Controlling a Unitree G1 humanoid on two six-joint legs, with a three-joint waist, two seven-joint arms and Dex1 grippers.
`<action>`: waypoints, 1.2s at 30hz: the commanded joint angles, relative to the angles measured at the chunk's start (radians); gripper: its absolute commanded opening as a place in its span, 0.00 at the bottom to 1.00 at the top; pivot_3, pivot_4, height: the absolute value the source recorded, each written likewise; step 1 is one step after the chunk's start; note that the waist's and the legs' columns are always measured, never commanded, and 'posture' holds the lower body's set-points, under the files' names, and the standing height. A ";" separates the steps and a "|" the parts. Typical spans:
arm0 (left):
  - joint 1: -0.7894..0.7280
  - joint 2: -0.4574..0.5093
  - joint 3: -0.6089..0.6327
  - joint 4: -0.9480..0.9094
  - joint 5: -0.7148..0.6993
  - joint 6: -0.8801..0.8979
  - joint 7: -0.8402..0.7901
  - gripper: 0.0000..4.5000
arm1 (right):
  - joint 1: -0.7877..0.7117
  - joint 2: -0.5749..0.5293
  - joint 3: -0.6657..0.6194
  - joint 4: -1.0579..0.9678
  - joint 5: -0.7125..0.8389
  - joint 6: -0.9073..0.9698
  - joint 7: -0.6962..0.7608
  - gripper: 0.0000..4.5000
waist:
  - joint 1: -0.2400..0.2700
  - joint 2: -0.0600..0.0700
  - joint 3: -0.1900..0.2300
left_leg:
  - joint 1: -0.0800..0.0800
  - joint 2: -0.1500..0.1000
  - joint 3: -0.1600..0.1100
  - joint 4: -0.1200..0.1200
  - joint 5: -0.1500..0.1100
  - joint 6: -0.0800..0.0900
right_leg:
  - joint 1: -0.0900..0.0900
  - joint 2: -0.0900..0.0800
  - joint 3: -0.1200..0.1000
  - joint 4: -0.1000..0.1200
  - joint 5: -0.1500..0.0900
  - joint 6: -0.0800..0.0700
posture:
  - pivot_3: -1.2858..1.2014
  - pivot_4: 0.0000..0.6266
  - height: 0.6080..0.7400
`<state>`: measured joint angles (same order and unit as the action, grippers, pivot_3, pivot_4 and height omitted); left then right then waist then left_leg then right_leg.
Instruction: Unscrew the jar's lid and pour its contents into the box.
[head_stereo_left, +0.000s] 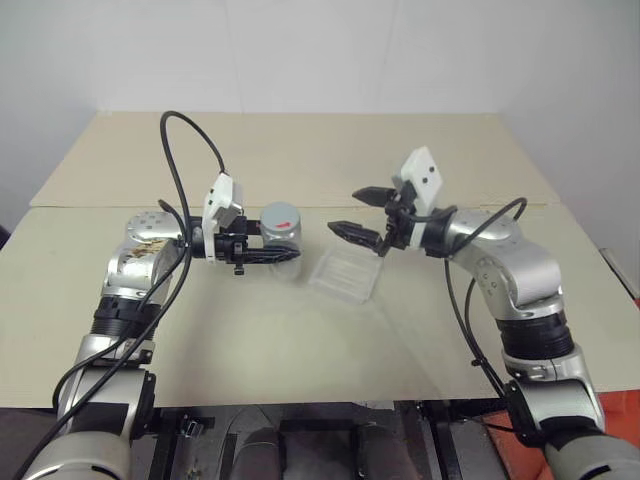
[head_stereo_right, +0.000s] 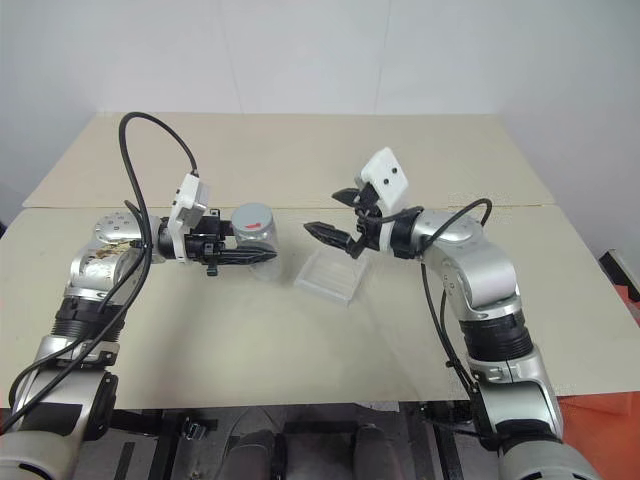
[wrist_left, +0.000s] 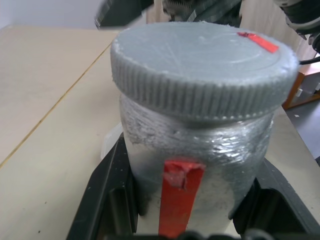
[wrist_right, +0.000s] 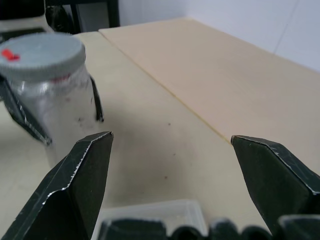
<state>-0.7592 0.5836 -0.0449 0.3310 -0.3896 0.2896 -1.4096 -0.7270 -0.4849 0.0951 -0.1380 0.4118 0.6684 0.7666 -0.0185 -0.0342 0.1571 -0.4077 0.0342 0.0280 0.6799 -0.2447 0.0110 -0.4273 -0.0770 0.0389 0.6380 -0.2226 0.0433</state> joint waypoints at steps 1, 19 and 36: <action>-0.020 -0.002 0.007 -0.012 -0.007 -0.010 -0.003 0.43 | -0.008 -0.005 -0.017 -0.116 0.049 -0.001 0.036 0.99 | 0.000 0.000 0.000 | 0.000 0.000 0.000 0.000 0.000 0.000 | 0.000 0.000 0.000 0.000 0.000 0.000 | 0.52 0.24 1.00; -0.040 -0.039 -0.001 0.006 0.001 -0.017 0.013 0.43 | -0.154 0.202 0.118 -0.051 -0.046 -0.004 -0.112 0.99 | 0.003 0.000 0.000 | 0.000 0.000 0.000 0.000 0.000 0.000 | 0.000 0.000 0.000 0.000 0.000 0.000 | 0.52 0.24 1.00; -0.025 -0.023 0.007 -0.015 -0.004 -0.009 0.012 0.43 | -0.138 0.181 0.068 0.030 -0.089 -0.040 -0.094 0.99 | 0.001 0.000 0.000 | 0.000 0.000 0.000 0.000 0.000 0.000 | 0.000 0.000 0.000 0.000 0.000 0.000 | 0.52 0.24 1.00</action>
<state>-0.7772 0.5459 -0.0545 0.3523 -0.3772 0.2882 -1.3786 -0.8690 -0.2682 0.2298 -0.1075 0.3387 0.6524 0.6882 -0.0173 -0.0342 0.1571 -0.4079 0.0341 0.0277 0.6801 -0.2447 0.0109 -0.4272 -0.0772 0.0387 0.6381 -0.2226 0.0433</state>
